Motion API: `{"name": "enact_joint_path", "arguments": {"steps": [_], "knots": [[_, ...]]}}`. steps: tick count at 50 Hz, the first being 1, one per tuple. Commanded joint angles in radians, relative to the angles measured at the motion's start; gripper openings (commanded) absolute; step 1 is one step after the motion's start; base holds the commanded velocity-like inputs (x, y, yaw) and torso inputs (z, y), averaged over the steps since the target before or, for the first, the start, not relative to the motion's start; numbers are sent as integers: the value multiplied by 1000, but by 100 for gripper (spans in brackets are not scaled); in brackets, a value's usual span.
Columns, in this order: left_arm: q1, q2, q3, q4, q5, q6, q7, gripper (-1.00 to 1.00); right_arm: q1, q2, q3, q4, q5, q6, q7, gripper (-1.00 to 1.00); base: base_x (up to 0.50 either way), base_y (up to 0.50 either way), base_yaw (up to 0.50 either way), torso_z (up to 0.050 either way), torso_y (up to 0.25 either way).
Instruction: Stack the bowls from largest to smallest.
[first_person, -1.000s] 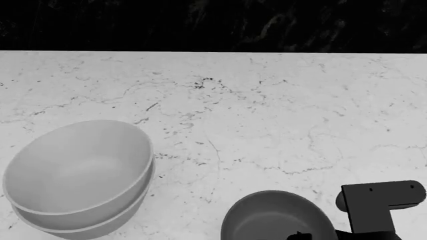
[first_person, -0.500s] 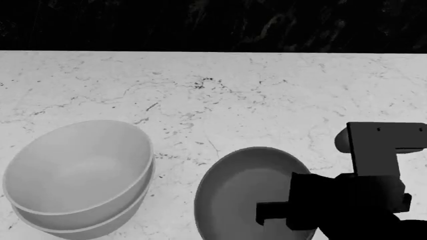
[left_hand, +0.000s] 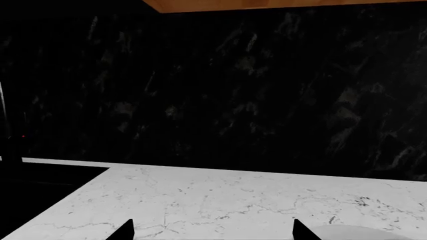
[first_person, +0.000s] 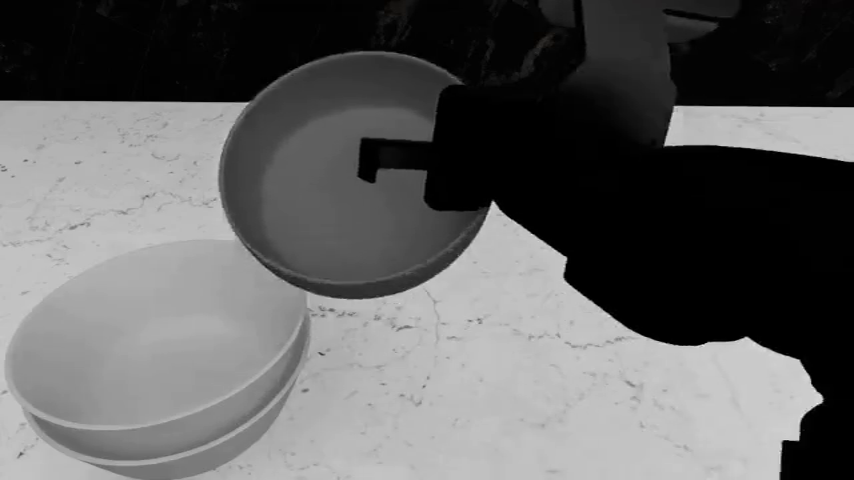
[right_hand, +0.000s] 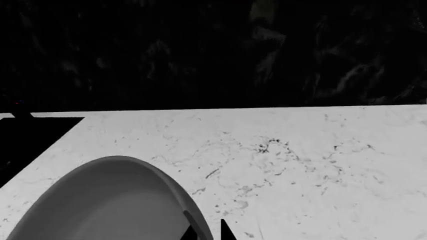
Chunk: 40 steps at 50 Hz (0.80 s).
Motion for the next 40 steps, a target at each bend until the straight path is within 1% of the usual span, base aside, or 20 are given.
{"name": "enact_joint_path", "arguments": {"steps": [1,10,13,20,25,36,40], "knots": [[10,0,3,-4,12,8,7,100,223,-159,-127,337,-166,-74,-178,-100,0,0,0,0,0],[20,12,6,-19,34,26,29,100,294,-305,-172,591,-204,-136,-288,-100,0,0,0,0,0],[26,13,1,-24,40,32,37,100,326,-338,-186,640,-214,-148,-317,-100,0,1,0,0,0],[35,12,-9,-24,35,36,37,100,298,-371,-221,635,-190,-126,-305,-100,0,0,0,0,0],[41,7,-26,-23,22,37,34,100,235,-371,-251,585,-169,-120,-279,-100,0,0,0,0,0],[58,1,-41,-25,34,40,34,100,184,-366,-303,542,-132,-127,-260,-100,0,0,0,0,0],[58,0,-42,-25,30,41,30,100,160,-353,-303,499,-108,-122,-231,-100,0,0,0,0,0]]}}
